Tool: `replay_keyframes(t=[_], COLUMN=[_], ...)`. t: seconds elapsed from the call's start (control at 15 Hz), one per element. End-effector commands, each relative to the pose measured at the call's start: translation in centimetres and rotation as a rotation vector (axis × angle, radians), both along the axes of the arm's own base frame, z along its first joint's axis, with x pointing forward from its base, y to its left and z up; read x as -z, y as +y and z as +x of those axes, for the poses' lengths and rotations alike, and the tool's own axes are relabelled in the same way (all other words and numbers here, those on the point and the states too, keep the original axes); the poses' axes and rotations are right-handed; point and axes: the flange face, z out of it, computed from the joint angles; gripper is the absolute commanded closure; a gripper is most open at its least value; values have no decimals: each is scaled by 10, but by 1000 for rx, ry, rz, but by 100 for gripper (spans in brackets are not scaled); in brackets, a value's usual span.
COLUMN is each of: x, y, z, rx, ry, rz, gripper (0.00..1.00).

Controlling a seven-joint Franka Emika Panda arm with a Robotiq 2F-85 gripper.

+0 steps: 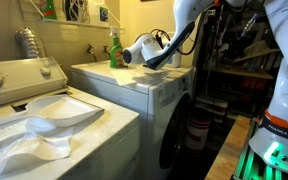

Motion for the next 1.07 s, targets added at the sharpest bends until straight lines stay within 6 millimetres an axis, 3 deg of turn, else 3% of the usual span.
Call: replay_keyframes(t=[0.0, 0.07, 0.13, 0.27, 0.47, 0.73, 0.8, 1.0], x=[17, 17, 18, 22, 33, 32, 28, 17], y=[4, 4, 5, 6, 8, 8, 8, 12], z=[-1, -2, -1, -1, -2, -1, 0, 0], rx=[-5, -6, -7, -10, -16, -16, -15, -12], ry=[24, 25, 26, 34, 59, 63, 61, 52], rz=[12, 13, 15, 25, 36, 30, 34, 73], gripper=[94, 87, 62, 53, 28, 15, 7, 0])
